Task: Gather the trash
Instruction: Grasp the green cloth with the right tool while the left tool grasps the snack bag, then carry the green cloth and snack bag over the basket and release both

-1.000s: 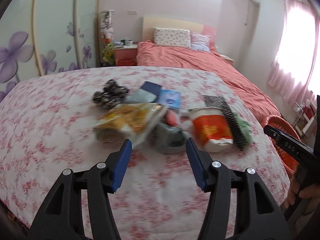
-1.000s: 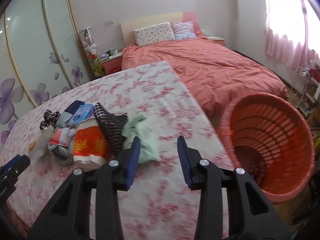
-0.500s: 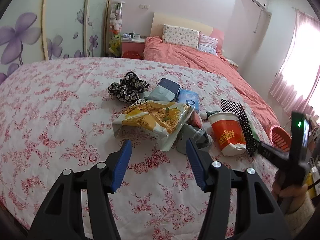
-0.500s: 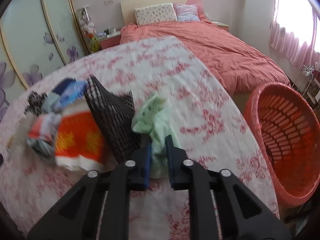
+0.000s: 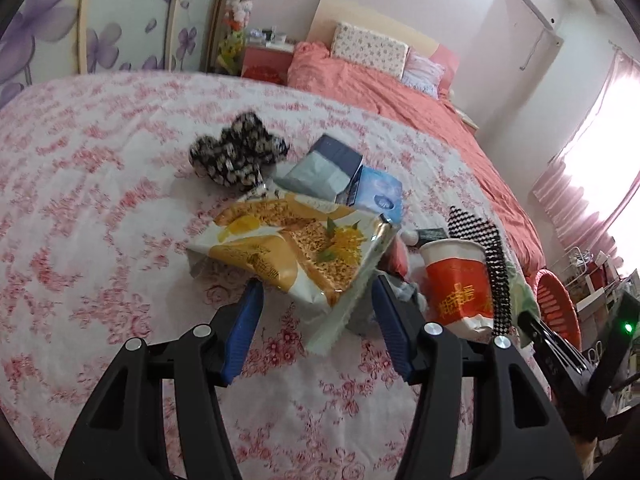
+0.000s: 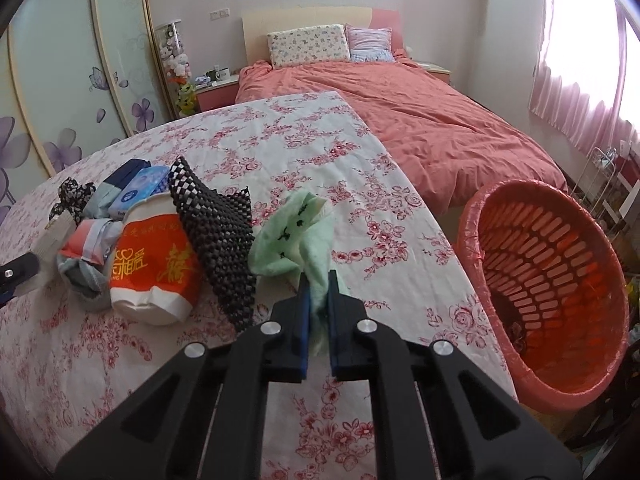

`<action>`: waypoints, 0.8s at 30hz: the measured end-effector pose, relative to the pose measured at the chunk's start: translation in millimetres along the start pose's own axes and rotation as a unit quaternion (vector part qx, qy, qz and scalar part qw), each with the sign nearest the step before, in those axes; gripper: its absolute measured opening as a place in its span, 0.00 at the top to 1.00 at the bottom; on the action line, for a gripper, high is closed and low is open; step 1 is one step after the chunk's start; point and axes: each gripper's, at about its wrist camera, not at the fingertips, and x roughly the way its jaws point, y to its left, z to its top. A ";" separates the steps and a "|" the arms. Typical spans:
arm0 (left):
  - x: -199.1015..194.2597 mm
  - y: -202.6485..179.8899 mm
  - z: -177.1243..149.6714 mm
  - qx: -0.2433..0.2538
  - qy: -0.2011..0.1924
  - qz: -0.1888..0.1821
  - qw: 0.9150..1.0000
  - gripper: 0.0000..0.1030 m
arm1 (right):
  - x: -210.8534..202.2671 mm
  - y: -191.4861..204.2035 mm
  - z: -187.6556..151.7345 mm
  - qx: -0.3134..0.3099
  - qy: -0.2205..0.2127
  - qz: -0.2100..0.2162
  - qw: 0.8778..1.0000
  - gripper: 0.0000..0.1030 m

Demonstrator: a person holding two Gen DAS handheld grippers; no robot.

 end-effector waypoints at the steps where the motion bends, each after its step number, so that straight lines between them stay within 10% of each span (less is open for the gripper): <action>1: 3.6 1.4 0.4 -0.003 0.005 -0.002 1.000 0.51 | -1.3 0.1 -0.6 -0.001 -0.001 -0.001 1.000 0.92; 8: 11.4 17.2 -10.9 -0.020 0.023 -0.029 0.999 0.90 | -7.7 1.1 -4.9 -0.015 -0.007 -0.010 1.000 0.92; 24: -35.4 -5.5 -20.2 0.049 -0.043 -0.013 0.998 0.93 | -32.2 -4.4 -9.2 -0.011 -0.027 -0.006 1.000 0.92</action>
